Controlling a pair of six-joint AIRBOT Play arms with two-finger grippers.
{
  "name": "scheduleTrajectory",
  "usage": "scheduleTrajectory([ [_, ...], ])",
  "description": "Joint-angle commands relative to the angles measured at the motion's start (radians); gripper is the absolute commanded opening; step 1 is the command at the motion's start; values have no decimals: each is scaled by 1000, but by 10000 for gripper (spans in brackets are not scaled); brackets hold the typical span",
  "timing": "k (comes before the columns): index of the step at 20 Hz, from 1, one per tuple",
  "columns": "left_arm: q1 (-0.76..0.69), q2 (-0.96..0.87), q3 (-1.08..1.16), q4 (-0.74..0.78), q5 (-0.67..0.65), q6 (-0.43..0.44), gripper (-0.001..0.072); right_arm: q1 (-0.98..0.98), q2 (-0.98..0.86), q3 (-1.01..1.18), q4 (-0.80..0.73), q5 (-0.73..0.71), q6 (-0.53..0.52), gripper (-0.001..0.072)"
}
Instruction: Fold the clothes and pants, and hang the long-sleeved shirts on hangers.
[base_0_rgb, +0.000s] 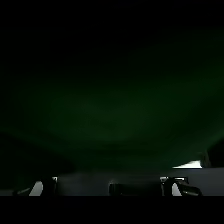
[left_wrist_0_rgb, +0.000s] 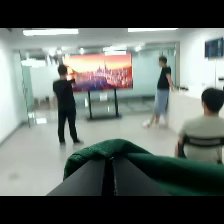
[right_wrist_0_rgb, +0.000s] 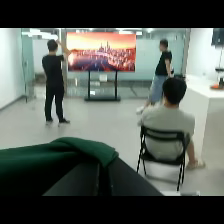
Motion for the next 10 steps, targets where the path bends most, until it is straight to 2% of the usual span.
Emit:
scheduleTrajectory([
  [1,0,-109,-28,7,-222,-18,24,1,-105,1,-14,202,34,32],
  [3,-6,-193,-146,-6,-357,-31,24,2,-254,-32,-14,483,34,30],
  [5,-55,-254,-359,-8,-373,-30,24,6,-383,-170,-7,610,34,30],
  [7,-133,-305,-626,-8,-294,-11,24,53,-471,-390,-14,527,30,30],
  [9,-217,-367,-873,-7,-119,13,24,110,-551,-591,-32,329,48,30],
  [10,-245,-408,-958,-7,-29,16,24,130,-597,-649,-36,217,97,31],
])
